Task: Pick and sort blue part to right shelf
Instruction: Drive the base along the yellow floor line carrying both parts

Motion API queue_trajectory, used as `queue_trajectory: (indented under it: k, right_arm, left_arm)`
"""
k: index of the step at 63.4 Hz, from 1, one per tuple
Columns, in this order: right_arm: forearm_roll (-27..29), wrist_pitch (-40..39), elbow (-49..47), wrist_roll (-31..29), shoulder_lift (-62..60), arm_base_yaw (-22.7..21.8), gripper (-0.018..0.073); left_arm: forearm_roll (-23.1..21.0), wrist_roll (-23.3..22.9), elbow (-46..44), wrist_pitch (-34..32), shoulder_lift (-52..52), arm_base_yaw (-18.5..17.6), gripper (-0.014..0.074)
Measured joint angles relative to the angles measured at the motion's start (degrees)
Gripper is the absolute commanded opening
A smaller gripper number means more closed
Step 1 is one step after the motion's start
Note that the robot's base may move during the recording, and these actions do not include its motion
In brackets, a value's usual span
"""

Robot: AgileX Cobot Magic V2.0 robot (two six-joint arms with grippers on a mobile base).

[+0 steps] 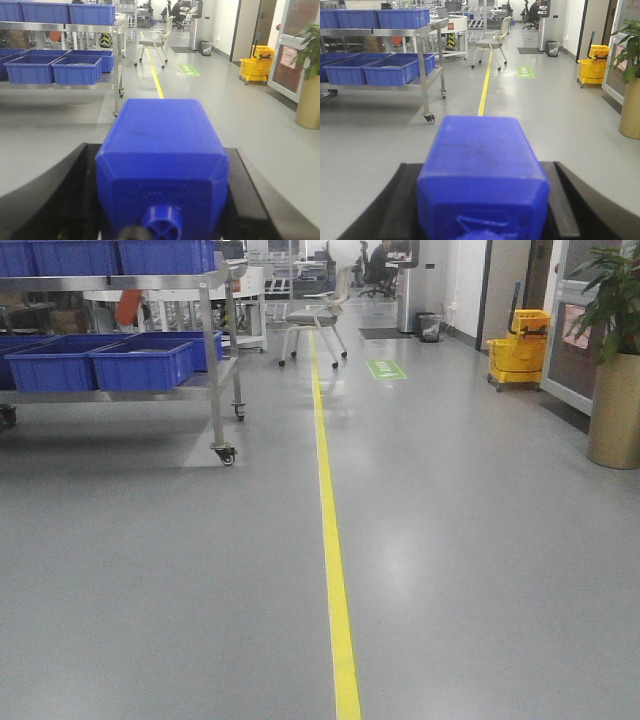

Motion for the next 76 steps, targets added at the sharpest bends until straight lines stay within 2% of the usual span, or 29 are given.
queue_trajectory:
  k: [76]
  right_arm:
    - [0.0,0.0,0.0,0.0,0.0,0.0,0.0335]
  left_arm:
    - [0.0,0.0,0.0,0.0,0.0,0.0,0.0386]
